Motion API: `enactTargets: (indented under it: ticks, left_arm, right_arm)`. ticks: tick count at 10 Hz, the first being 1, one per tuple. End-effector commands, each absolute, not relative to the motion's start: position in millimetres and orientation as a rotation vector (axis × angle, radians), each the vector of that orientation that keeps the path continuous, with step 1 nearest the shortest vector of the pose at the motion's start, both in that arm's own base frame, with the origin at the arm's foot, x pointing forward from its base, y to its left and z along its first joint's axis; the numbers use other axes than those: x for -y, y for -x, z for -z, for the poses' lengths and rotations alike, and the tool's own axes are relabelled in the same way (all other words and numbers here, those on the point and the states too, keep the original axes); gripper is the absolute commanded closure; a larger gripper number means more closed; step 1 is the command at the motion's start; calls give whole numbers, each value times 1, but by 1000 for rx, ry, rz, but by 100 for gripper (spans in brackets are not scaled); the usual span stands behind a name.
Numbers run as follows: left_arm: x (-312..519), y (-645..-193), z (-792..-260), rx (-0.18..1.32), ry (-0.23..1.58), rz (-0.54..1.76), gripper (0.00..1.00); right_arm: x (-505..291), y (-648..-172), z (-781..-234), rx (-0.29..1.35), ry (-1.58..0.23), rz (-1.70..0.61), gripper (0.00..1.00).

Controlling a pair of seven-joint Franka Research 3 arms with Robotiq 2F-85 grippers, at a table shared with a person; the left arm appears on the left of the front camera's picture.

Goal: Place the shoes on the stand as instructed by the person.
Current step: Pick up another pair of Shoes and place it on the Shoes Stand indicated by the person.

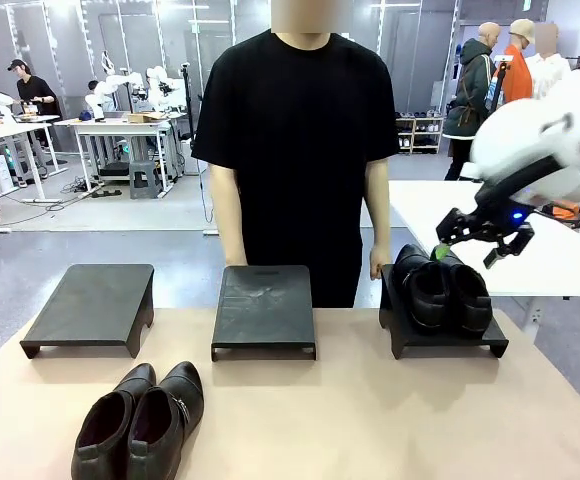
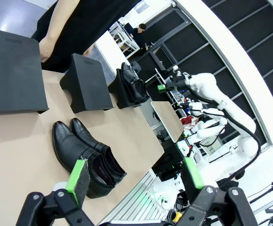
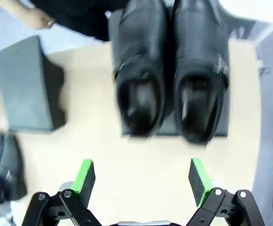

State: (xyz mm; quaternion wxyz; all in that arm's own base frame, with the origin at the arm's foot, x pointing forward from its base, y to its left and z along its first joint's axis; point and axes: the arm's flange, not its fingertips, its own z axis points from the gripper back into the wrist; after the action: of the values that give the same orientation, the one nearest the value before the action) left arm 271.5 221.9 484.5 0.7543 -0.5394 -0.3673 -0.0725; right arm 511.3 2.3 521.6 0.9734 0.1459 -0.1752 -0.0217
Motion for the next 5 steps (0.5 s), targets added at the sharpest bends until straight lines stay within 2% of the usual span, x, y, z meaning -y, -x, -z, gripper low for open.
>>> enactTargets:
  ticks: [1, 3, 5]
  left_arm:
    - [-224, -273, -485, 815, 1182, 179, 0]
    - [-224, -273, -485, 815, 1182, 179, 0]
    - [-224, -273, -485, 815, 1182, 179, 0]
  right_arm:
    - [42, -456, -532, 309, -478, 38, 0]
    - [86, -399, -521, 226, -736, -9, 0]
    - [135, -339, -494, 234, -937, -54, 0]
